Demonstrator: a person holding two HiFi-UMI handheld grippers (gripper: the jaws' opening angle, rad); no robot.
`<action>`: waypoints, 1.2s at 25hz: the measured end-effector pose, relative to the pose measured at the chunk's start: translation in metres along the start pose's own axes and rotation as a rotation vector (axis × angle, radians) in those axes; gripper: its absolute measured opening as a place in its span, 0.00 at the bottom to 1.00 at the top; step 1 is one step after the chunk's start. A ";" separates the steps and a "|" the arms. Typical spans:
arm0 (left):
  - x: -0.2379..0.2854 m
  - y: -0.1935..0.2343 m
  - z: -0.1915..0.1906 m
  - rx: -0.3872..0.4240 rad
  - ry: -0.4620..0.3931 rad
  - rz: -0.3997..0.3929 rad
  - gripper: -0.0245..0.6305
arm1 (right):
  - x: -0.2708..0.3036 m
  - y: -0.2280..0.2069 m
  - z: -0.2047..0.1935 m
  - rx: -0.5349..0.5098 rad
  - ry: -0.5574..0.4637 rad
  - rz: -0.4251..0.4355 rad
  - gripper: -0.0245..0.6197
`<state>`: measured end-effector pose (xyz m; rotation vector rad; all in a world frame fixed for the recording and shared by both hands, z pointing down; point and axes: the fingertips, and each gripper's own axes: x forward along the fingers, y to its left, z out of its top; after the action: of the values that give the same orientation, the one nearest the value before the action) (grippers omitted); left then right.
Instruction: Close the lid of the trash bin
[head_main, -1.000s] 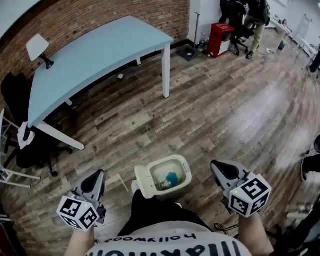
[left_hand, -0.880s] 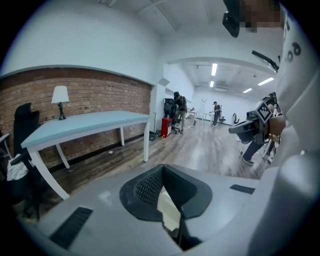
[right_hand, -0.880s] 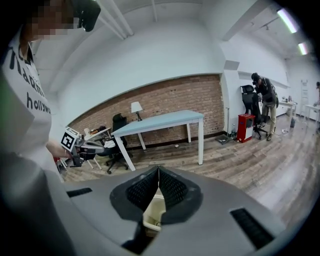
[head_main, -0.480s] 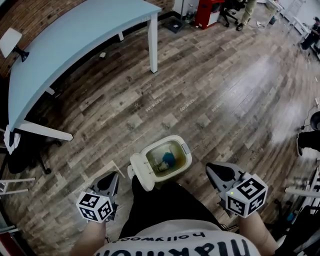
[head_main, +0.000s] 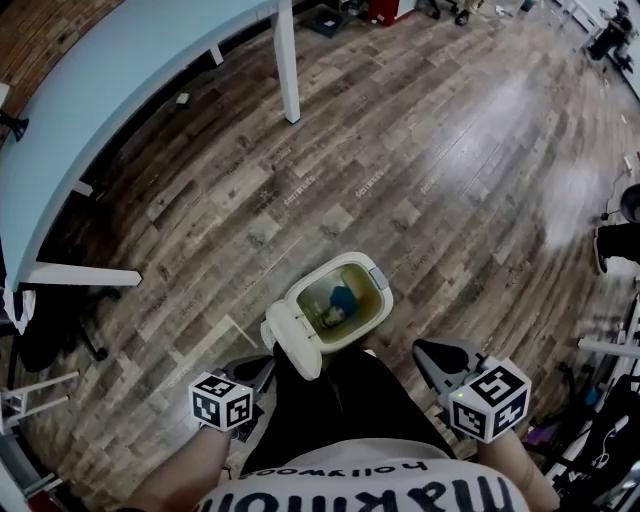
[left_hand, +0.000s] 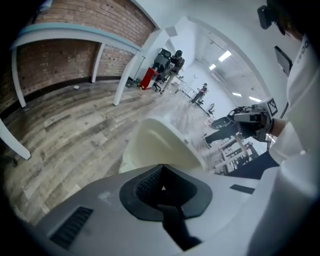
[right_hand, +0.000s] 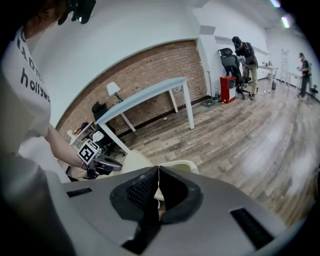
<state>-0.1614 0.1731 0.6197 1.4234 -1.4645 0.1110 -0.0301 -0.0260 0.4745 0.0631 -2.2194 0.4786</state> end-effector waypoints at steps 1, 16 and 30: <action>0.002 -0.005 -0.005 0.017 0.034 -0.028 0.05 | 0.001 0.003 0.000 -0.003 0.002 -0.002 0.05; 0.042 -0.014 0.054 0.182 0.121 -0.137 0.05 | -0.009 0.001 -0.019 0.106 -0.023 -0.104 0.05; 0.091 -0.042 0.078 0.190 0.120 -0.094 0.05 | -0.073 -0.035 -0.059 0.259 -0.081 -0.232 0.05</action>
<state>-0.1514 0.0465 0.6241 1.6084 -1.3142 0.2781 0.0676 -0.0460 0.4641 0.4785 -2.1816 0.6391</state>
